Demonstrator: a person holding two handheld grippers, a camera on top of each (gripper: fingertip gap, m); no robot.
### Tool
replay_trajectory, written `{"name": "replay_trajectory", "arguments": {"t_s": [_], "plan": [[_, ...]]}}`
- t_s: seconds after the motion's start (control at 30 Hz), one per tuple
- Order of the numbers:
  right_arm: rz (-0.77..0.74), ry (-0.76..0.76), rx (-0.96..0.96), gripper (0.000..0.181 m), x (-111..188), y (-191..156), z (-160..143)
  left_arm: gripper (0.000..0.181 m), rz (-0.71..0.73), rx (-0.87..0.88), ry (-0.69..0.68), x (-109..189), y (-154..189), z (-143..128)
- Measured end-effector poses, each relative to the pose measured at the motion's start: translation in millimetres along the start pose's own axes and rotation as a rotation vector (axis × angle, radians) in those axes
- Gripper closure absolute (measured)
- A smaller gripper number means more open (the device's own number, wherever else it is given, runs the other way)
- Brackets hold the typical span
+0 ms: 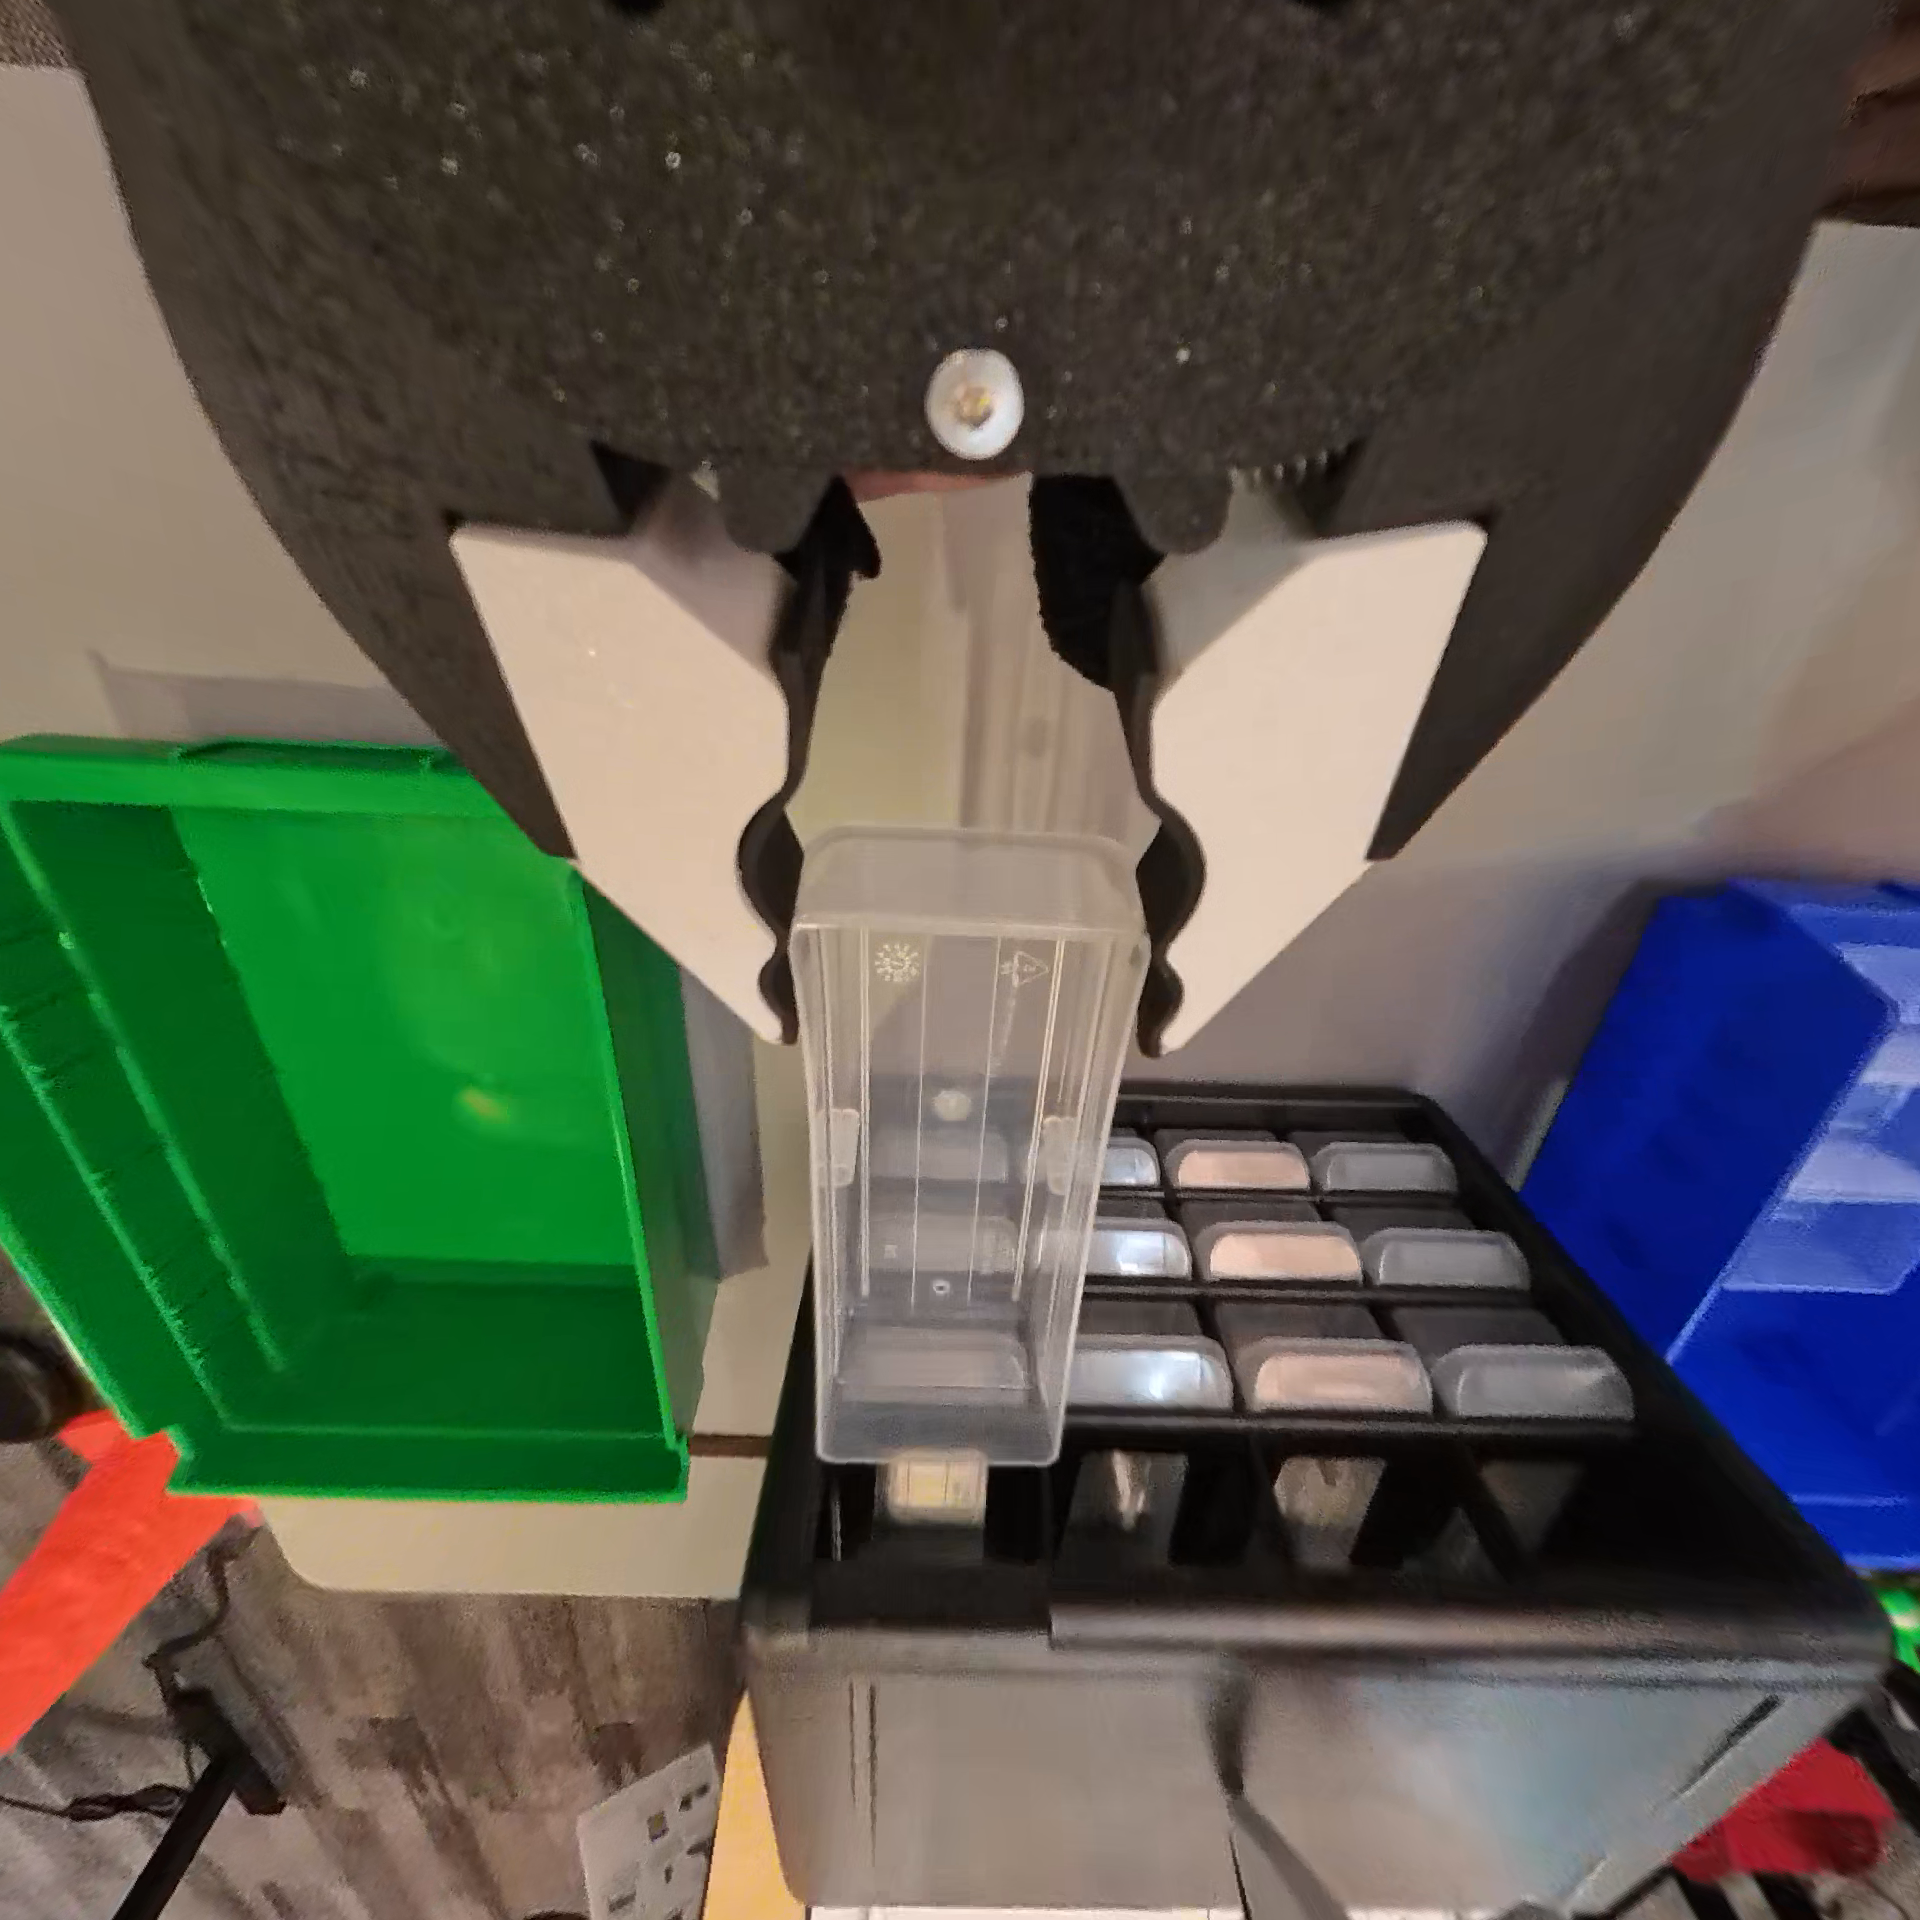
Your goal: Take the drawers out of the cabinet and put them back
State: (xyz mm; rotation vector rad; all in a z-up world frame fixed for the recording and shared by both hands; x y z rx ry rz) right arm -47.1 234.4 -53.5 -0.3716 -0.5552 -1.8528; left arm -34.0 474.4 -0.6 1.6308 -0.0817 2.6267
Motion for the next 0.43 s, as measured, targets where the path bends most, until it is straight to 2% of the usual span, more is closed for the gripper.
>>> {"name": "replay_trajectory", "arguments": {"t_s": [0.03,0.17,0.43], "plan": [[0.014,-0.011,-0.012,0.117,-4,1,6,0.181,0.004,0.005,-0.006,0,0,0],[0.047,-0.072,-0.051,0.117,-15,3,12,0.181,0.01,0.025,-0.021,0,0,1],[0.045,-0.049,-0.064,0.117,-19,6,20,0.181,0.007,0.028,-0.022,0,0,1]]}}
Point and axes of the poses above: each gripper's, where its closed fingertips meet, x back along the fingers, z out of its top, y = z × x across the jaws, the point moved 4 cm from there along x, back along the fingers, and after that the axes turned 14 degrees about x, right-handed, at the moved point
